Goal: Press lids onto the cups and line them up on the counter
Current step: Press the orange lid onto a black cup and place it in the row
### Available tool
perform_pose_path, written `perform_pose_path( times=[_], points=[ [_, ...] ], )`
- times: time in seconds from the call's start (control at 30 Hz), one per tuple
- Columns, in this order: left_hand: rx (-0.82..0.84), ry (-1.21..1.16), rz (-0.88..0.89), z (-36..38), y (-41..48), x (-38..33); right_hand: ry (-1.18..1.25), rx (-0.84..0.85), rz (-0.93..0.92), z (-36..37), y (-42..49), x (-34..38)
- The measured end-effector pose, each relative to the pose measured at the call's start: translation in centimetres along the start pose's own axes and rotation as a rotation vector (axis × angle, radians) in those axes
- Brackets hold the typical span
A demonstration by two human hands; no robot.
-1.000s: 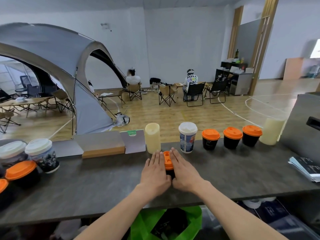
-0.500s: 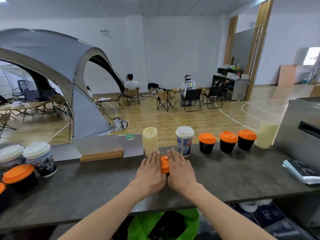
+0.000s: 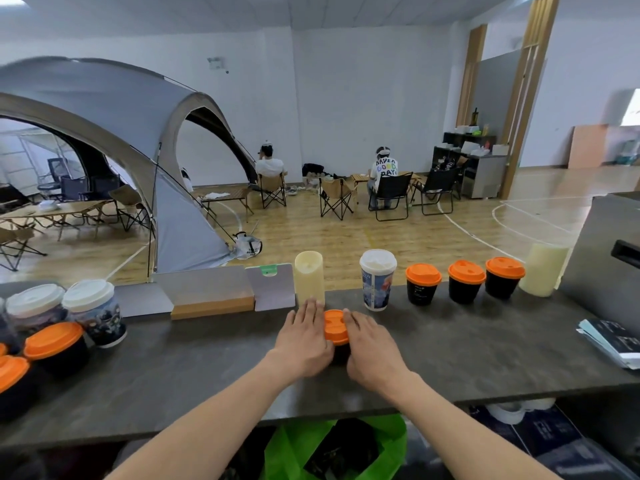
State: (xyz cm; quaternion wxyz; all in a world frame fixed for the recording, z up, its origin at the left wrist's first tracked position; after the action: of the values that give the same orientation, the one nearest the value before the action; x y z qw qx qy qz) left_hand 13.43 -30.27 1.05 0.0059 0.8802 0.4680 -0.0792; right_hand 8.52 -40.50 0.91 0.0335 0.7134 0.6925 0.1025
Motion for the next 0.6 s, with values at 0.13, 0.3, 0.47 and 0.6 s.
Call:
perform_pose_path(
  times=[0.13,0.3,0.47,0.6],
  points=[
    [-0.036,0.027,0.020,-1.2,-0.1,0.4,0.002,-0.101,0.036,-1.3,-0.4,-0.8],
    [-0.009,0.009,0.106,0.5,-0.4,-0.7,0.011,0.067,-0.100,-0.2,1.2,-0.4],
    [-0.029,-0.020,0.124,1.3,-0.2,-0.9,0.059,0.119,-0.106,1.0,1.0,-0.1],
    [-0.014,-0.012,0.127,1.0,-0.2,-0.5,0.042,0.105,-0.068,1.0,1.0,0.1]
  ],
)
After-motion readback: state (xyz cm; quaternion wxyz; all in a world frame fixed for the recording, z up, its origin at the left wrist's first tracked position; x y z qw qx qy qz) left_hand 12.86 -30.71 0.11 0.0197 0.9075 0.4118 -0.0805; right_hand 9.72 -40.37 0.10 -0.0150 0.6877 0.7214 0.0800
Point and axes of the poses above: each hand's wrist, its own y-axis towards the middle knuckle, its own z-axis out of the palm, x = y × z, the point moved 9 cm from there along y, towards the middle knuckle, and after that the axes turned 6 degrees about -y, right-handed, at the moved point
